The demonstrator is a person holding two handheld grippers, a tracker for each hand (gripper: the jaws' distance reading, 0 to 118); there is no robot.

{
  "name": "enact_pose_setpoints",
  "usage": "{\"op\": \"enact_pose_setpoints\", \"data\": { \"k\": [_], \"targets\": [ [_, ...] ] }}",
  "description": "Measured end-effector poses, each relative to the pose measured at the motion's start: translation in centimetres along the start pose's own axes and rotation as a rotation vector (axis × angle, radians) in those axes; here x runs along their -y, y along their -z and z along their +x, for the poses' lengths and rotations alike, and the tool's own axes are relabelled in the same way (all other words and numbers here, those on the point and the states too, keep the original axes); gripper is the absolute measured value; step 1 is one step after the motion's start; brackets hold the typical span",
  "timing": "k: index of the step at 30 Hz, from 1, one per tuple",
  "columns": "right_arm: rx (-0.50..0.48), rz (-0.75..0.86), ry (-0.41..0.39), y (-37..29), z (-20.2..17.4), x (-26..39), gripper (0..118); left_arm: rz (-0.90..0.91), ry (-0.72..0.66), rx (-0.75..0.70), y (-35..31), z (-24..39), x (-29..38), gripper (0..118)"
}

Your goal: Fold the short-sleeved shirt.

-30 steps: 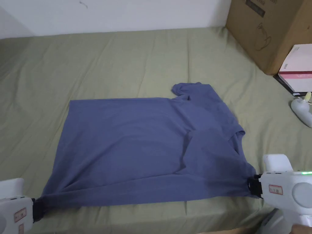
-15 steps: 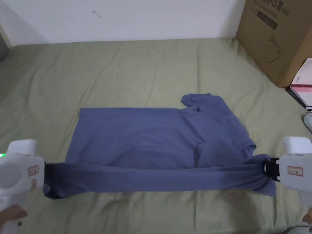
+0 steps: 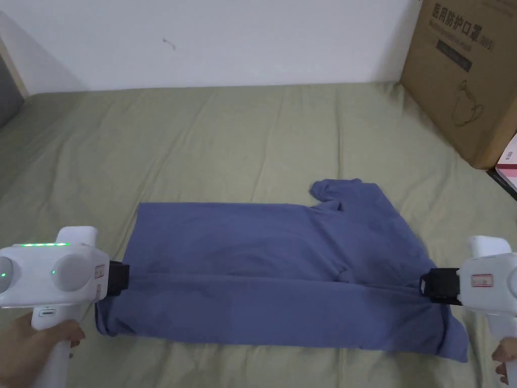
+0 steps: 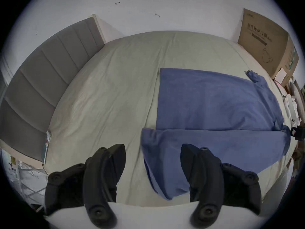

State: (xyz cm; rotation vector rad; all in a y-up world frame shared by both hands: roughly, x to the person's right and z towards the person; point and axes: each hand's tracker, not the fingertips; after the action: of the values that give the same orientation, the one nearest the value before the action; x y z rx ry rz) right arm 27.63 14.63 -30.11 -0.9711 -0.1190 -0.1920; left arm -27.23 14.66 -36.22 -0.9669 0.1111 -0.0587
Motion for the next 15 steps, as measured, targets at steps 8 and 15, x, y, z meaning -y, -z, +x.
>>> {"op": "enact_pose_setpoints", "data": {
  "k": [8,15],
  "targets": [
    [-0.05,0.101,-0.067,-5.0,-2.4,2.7,0,0.01,-0.11,0.105,-3.9,-1.8,6.0,0],
    [-0.056,0.028,-0.084,-2.3,-4.1,4.9,0,-0.034,-0.144,0.07,-0.9,-2.6,7.6,53]
  ]
}}
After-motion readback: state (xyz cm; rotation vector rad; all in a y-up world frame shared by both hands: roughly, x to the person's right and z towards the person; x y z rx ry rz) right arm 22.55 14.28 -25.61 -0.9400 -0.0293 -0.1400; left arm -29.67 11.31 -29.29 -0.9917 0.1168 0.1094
